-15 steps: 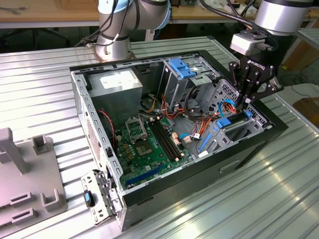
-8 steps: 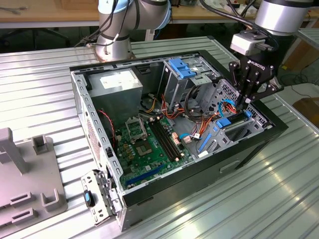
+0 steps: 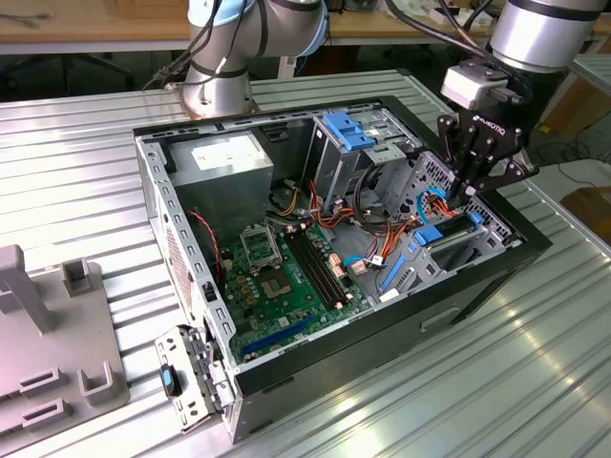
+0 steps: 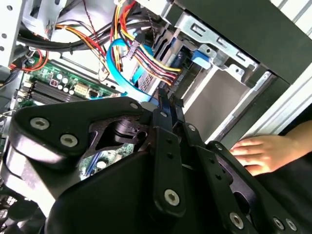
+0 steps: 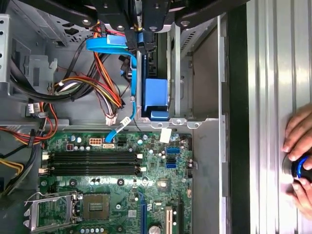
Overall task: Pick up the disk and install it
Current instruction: 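Insert the second disk wire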
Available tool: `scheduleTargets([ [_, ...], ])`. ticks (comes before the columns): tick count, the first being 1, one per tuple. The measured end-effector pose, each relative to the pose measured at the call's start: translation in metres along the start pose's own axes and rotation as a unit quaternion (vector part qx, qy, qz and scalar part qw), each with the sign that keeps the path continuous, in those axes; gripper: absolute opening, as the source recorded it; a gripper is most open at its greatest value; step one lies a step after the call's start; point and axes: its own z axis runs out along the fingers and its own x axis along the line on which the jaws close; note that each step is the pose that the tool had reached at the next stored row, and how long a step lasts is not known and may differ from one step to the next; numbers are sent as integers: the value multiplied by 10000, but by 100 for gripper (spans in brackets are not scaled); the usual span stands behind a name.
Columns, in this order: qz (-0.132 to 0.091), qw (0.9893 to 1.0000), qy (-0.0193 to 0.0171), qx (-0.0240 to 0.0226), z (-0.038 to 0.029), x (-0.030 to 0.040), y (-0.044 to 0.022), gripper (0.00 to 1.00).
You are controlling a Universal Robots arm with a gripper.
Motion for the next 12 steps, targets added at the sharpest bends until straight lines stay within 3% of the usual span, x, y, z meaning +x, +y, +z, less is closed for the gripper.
scheduleTargets([
  [1, 11, 10000, -12, 79, 1, 1, 10, 16],
  [2, 19, 9999, -21, 130, 0, 5, 21, 16],
  [3, 26, 9999, -52, 163, 4, 15, 42, 16],
  [4, 31, 9998, -122, 164, 14, 45, 48, 16],
  [5, 40, 9995, -247, 166, 24, 89, 51, 16],
  [6, 47, 9993, -339, 167, 35, 134, 54, 16],
  [7, 50, 9991, -378, 168, 53, 165, 56, 16],
  [12, 53, 9989, -439, 169, 140, 217, 71, 16],
])
